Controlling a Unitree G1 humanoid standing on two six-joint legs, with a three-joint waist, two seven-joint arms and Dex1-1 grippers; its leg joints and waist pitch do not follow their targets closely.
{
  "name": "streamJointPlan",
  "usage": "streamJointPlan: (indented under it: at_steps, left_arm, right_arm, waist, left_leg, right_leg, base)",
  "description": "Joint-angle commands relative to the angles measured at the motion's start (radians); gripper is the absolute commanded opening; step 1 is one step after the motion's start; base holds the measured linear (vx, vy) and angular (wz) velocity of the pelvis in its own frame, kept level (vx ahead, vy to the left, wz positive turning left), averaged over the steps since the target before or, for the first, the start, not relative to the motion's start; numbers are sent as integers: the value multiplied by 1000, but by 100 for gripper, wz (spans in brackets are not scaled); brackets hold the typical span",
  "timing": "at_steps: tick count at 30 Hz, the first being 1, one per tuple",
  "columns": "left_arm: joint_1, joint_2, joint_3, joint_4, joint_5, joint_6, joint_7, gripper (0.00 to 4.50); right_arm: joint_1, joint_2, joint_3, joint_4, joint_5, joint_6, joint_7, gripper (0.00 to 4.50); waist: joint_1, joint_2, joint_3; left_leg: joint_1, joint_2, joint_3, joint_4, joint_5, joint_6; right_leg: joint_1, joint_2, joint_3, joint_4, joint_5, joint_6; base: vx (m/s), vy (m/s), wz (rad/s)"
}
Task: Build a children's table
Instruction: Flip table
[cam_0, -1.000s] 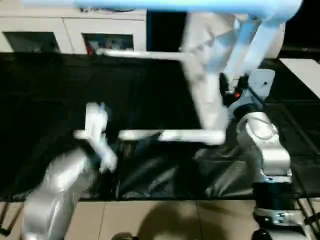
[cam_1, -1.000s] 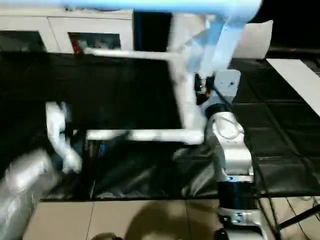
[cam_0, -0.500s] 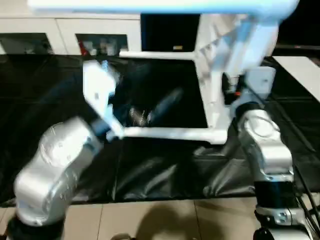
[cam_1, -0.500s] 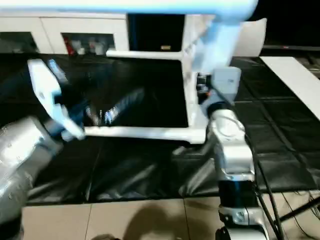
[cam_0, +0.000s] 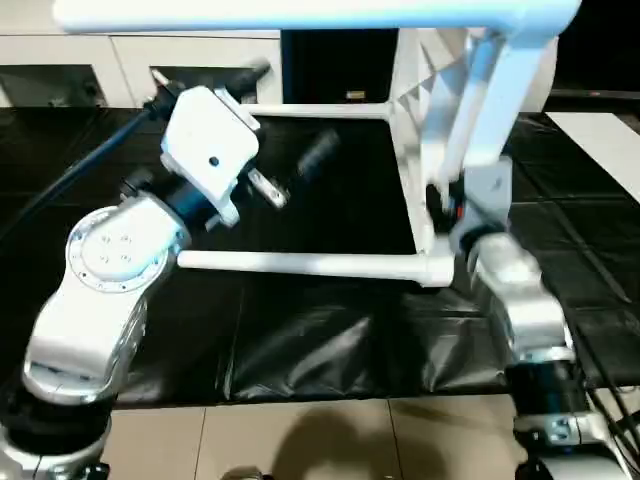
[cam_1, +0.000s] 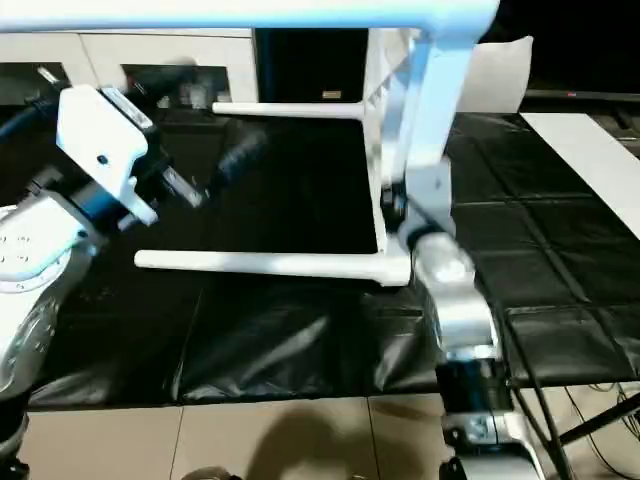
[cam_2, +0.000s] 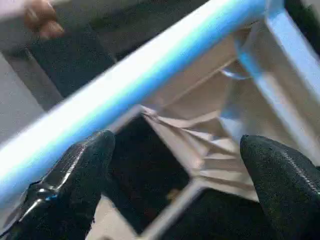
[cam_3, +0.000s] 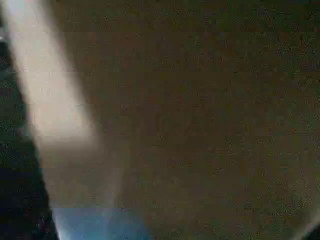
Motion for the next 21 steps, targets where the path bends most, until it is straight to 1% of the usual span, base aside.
streamJointPlan:
  at_steps: [1, 2, 3, 4, 5, 6, 8, 9, 10, 11, 12, 13, 14, 15, 16, 17, 19, 20, 21]
  left_arm:
    - [-7, 12, -18, 23, 46, -68, 3, 450]
    - [-9, 20, -30, 30, 77, -90, 14, 450]
    - [-10, 23, -35, 34, 91, -99, 20, 450]
    - [-11, 24, -41, 39, 109, -108, 29, 450]
    - [-18, 28, -46, 51, 144, -122, 52, 450]
    - [-23, 34, -49, 62, 169, -142, 63, 450]
    - [-33, 47, -49, 84, 220, -186, 89, 450]
    - [-35, 50, -47, 89, 234, -207, 93, 450]
    - [-36, 53, -43, 93, 251, -226, 100, 450]
    - [-36, 54, -39, 94, 265, -246, 109, 450]
    - [-38, 52, -32, 94, 277, -265, 119, 450]
    - [-40, 52, -26, 92, 286, -270, 128, 450]
    - [-48, 54, -20, 92, 308, -272, 142, 450]
    - [-49, 55, -21, 92, 312, -272, 143, 450]
    - [-59, 66, -24, 107, 344, -270, 156, 450]
    - [-67, 78, -30, 132, 383, -270, 175, 450]
    - [-74, 89, -37, 167, 410, -276, 190, 450]
    - [-78, 94, -44, 194, 434, -283, 193, 450]
    - [-78, 94, -44, 194, 434, -283, 193, 450]
  right_arm:
    - [11, 2, -17, 20, 6, -13, 3, 282]
    - [2, 1, -15, 36, 5, -22, 2, 276]
    - [-2, 0, -15, 44, 5, -25, 2, 263]
    - [-7, -1, -14, 54, 4, -32, 2, 247]
    - [-11, -3, -13, 65, 2, -37, 3, 239]
    - [-13, -4, -11, 73, 0, -40, 3, 235]
    - [-18, -7, -9, 87, -6, -45, 5, 211]
    - [-19, -9, -8, 91, -9, -47, 6, 206]
    - [-20, -12, -6, 95, -12, -49, 8, 205]
    - [-21, -15, -4, 96, -16, -50, 9, 205]
    - [-23, -20, -1, 99, -21, -54, 11, 204]
    - [-25, -24, 2, 103, -25, -57, 12, 201]
    - [-28, -30, 4, 108, -30, -64, 13, 201]
    - [-29, -31, 4, 108, -30, -65, 14, 201]
    - [-30, -34, 6, 108, -31, -68, 16, 201]
    - [-31, -36, 8, 108, -32, -72, 19, 201]
    - [-30, -38, 13, 107, -35, -77, 23, 201]
    - [-29, -37, 17, 108, -38, -82, 25, 201]
    - [-29, -37, 17, 108, -38, -82, 25, 201]
  waist:
    - [-1, 7, -61]
    - [0, 6, -62]
    - [0, 4, -62]
    - [0, 5, -62]
    - [-1, 3, -60]
    - [-1, 4, -60]
    - [-1, 2, -60]
    - [0, 2, -60]
    - [-1, 3, -60]
    - [0, -1, -61]
    - [0, -2, -61]
    - [0, 0, -61]
    - [0, -2, -61]
    - [0, -1, -61]
    - [0, -3, -60]
    - [0, -3, -59]
    - [-1, 0, -59]
    - [0, 0, -60]
    - [1, 1, -61]
  left_leg:
    - [1, 84, -43, -72, -134, -11]
    - [2, 87, -43, -73, -128, -13]
    - [2, 87, -43, -73, -128, -11]
    - [3, 87, -43, -73, -131, -14]
    - [3, 87, -42, -74, -139, -14]
    - [2, 87, -42, -74, -141, -14]
    - [0, 85, -43, -73, -141, -11]
    - [1, 85, -43, -73, -142, -10]
    - [2, 86, -43, -73, -145, -10]
    - [1, 87, -43, -72, -138, -8]
    - [1, 88, -43, -72, -132, -7]
    - [0, 89, -43, -72, -127, -6]
    - [1, 88, -42, -72, -127, -5]
    - [1, 88, -41, -71, -129, -4]
    - [0, 86, -41, -71, -130, -1]
    - [0, 85, -41, -71, -132, 2]
    - [0, 84, -42, -71, -134, 3]
    - [1, 86, -42, -71, -132, 1]
    - [2, 86, -43, -71, -129, 0]
  right_leg:
    - [51, -112, 87, -75, -204, -100]
    - [50, -113, 87, -72, -192, -108]
    - [48, -112, 86, -73, -189, -110]
    - [49, -113, 87, -70, -187, -116]
    - [48, -113, 87, -71, -195, -119]
    - [48, -113, 87, -71, -200, -119]
    - [50, -114, 87, -72, -213, -114]
    - [49, -114, 87, -74, -219, -112]
    - [49, -115, 87, -74, -226, -111]
    - [49, -116, 88, -74, -218, -112]
    - [49, -117, 88, -72, -210, -114]
    - [48, -116, 88, -70, -198, -120]
    - [48, -116, 88, -69, -194, -124]
    - [47, -116, 87, -70, -198, -124]
    - [48, -116, 87, -70, -212, -122]
    - [47, -116, 87, -73, -230, -115]
    - [45, -114, 87, -73, -236, -107]
    - [45, -115, 87, -73, -230, -109]
    - [44, -115, 87, -73, -223, -110]
  base:
    - [0, 0, 0]
    - [0, 0, 0]
    - [0, 0, 0]
    - [0, 0, 0]
    - [0, 0, 0]
    - [0, 0, 0]
    - [0, 0, 0]
    - [0, 0, 0]
    - [0, 0, 0]
    - [0, 0, 0]
    - [0, 0, 0]
    - [0, 0, 0]
    - [0, 0, 0]
    - [0, 0, 0]
    - [0, 0, 0]
    - [0, 0, 0]
    - [0, 0, 0]
    - [0, 0, 0]
    - [0, 0, 0]
